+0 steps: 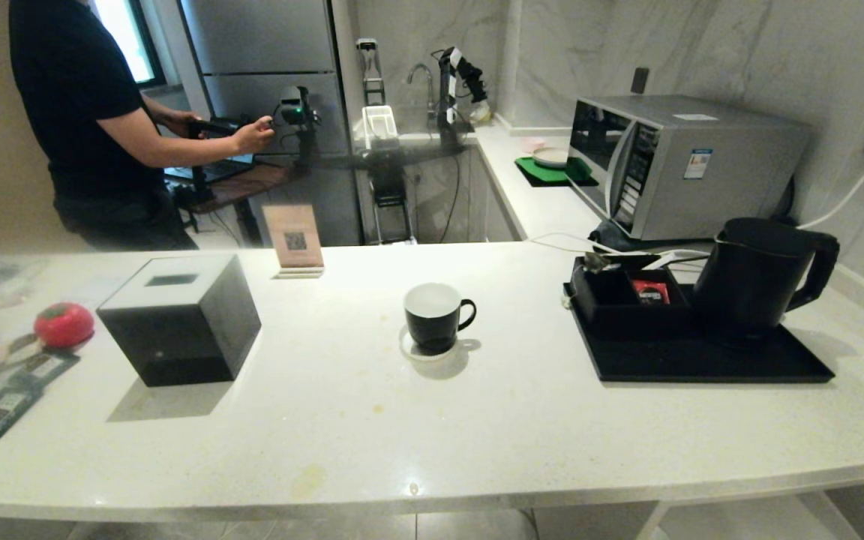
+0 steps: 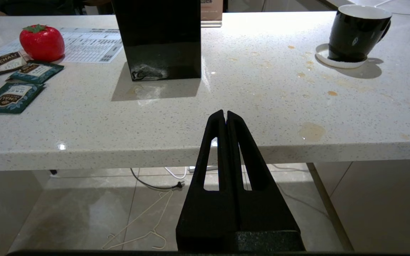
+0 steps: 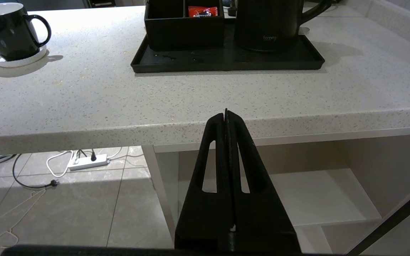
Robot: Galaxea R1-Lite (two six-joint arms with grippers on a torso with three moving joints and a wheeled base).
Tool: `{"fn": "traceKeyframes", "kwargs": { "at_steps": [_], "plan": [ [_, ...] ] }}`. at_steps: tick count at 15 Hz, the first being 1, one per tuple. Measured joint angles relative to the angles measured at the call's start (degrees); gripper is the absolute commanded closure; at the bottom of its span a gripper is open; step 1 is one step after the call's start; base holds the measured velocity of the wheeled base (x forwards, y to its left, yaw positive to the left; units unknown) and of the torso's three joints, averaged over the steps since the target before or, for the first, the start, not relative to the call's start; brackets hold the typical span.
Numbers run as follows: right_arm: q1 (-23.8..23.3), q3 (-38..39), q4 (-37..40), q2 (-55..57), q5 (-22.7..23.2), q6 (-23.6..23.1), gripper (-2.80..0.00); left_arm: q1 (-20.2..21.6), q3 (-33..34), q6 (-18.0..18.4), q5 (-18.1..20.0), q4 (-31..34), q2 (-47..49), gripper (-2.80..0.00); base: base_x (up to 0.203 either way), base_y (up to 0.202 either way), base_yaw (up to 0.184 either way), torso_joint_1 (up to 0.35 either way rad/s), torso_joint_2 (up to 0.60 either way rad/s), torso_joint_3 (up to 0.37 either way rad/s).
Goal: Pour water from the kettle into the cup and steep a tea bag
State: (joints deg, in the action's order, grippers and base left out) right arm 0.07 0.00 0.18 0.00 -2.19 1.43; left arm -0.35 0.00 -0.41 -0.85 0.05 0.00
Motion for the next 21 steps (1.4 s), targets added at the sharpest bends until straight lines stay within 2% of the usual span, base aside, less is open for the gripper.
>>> {"fn": "traceKeyframes", "kwargs": {
  "at_steps": [13,16,21],
  "plan": [
    [0.0,-0.5,0.7,0.0,0.3,-0.7,0.00,0.0,0.0,0.0,0.0,0.0,0.0,0.00,0.000,0.000,0.000,0.000,0.00,0.000],
    [0.0,-3.6,1.4,0.5,2.1,-0.8,0.00,0.0,0.0,0.0,0.0,0.0,0.0,0.00,0.000,0.000,0.000,0.000,0.00,0.000],
    [0.1,-9.5,0.2,7.3,2.3,-0.8,0.00,0.0,0.0,0.0,0.0,0.0,0.0,0.00,0.000,0.000,0.000,0.000,0.00,0.000]
  ]
}}
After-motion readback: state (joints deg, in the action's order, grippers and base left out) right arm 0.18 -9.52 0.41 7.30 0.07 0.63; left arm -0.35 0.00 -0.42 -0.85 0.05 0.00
